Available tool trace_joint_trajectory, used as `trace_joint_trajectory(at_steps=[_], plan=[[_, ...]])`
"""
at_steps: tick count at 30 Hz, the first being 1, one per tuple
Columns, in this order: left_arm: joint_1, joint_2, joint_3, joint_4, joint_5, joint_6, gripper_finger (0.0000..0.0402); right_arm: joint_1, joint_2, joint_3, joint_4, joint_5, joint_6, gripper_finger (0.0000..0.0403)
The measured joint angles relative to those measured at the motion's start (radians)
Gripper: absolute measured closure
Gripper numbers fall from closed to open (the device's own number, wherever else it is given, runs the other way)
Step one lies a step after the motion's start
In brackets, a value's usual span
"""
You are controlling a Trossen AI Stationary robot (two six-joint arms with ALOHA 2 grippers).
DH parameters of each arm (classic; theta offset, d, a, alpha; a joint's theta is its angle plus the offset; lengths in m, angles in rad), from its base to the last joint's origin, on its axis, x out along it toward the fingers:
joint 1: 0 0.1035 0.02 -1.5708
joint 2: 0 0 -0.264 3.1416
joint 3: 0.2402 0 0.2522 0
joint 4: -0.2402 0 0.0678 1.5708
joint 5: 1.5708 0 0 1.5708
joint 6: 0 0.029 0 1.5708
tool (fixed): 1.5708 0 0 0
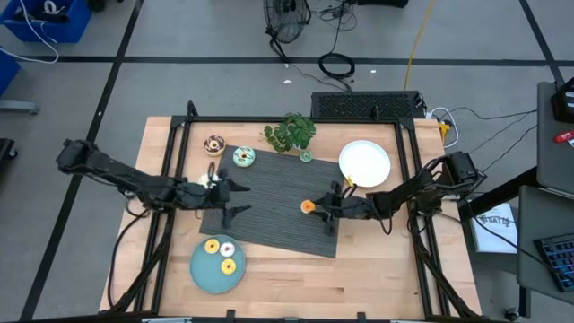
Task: Pick & Place donuts
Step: Put the small orange donut on the blue plate
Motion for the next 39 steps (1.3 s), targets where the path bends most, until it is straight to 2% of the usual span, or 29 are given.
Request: trace_joint_trajectory(at_steps=[10,14,21,30,39], plan=[[0.039,0.372,0.0,0.515,0.009,0.02,0.0149,0.046,0.0,0.0,0.176,0.008,-0.15,0.0277],[0.061,0.475,0.003,0.621,0.018,0.034,0.0149,0.052,0.0,0.0,0.198,0.008,-0.165,0.0277],[0.093,0.647,0.111,0.655,0.194,-0.004,0.0149,0.052,0.0,0.0,0.204,0.01,-0.165,0.0277],[0.094,0.822,0.31,0.648,0.237,0.081,0.0149,0.052,0.0,0.0,0.202,0.007,-0.163,0.0277],[0.096,0.853,0.341,0.577,0.212,0.091,0.0149,0.058,0.0,0.0,0.197,0.007,-0.162,0.0277]])
